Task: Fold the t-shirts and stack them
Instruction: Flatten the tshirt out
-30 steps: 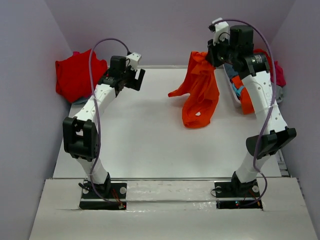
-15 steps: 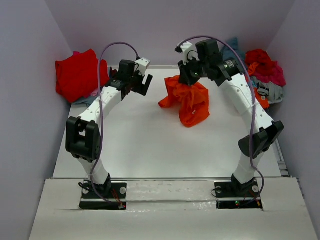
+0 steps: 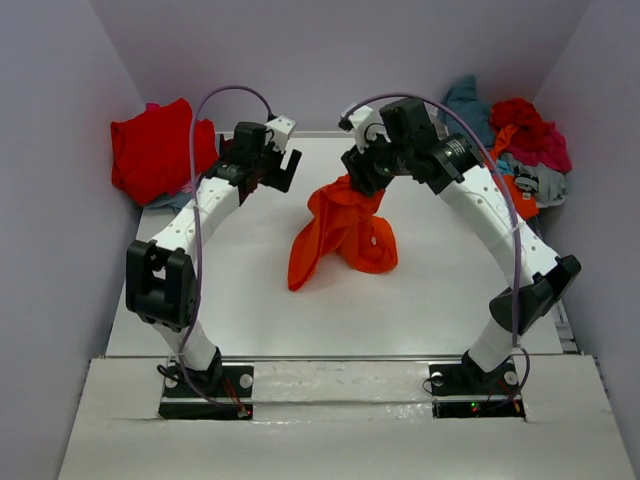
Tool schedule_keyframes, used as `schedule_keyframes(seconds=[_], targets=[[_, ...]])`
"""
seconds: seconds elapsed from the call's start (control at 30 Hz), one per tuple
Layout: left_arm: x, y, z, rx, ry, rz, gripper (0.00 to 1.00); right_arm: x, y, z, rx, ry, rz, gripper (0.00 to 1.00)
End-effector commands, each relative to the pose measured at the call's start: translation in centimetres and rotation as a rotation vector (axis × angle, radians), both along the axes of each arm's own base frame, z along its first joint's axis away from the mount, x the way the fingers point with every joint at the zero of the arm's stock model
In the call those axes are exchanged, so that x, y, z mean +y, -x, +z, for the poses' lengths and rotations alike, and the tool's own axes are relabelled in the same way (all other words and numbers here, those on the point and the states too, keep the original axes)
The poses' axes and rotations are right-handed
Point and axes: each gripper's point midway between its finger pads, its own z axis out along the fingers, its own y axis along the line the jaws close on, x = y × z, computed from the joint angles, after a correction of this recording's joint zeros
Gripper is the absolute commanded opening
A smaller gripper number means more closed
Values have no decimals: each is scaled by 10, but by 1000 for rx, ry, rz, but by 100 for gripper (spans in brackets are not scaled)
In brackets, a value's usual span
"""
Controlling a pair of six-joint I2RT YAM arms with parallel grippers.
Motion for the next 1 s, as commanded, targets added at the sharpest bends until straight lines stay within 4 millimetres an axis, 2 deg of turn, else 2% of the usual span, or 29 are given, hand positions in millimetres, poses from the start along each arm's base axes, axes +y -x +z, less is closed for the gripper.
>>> schedule_keyframes(seconds=[0.0, 0.03, 0.13, 0.17, 0.23, 0.33, 0.37, 0.5, 0.6, 0.67, 0.77, 0.97], targets=[[4, 2, 24, -69, 12, 14, 99, -19, -3, 0, -88, 43, -53, 94], [5, 2, 24, -71, 12, 15, 99, -22, -3, -1, -97, 43, -63, 100], [4, 7, 30, -77, 25, 5, 99, -41, -13, -5, -120, 49, -137, 100], [2, 10, 29, -66, 29, -8, 99, -46, -15, -17, -98, 59, -152, 100], [1, 13, 29, -56, 31, -17, 99, -53, -21, -26, -84, 61, -181, 100], [-3, 24, 18, -4, 27, -64, 98, -61, -27, -57, -20, 71, -210, 100], [-5, 33, 6, 35, 19, -96, 98, -67, -26, -78, 20, 87, -226, 100], [-13, 57, -28, 141, -6, -199, 97, -71, -27, -119, 73, 116, -236, 100], [-22, 84, -52, 234, -31, -314, 97, -77, -28, -143, 112, 144, -250, 98], [-23, 96, -62, 266, -36, -361, 96, -81, -28, -151, 129, 154, -256, 98], [-27, 111, -60, 254, -52, -423, 96, -85, -26, -160, 147, 156, -264, 98], [-34, 127, -77, 303, -67, -466, 96, -91, -23, -181, 184, 170, -279, 97]])
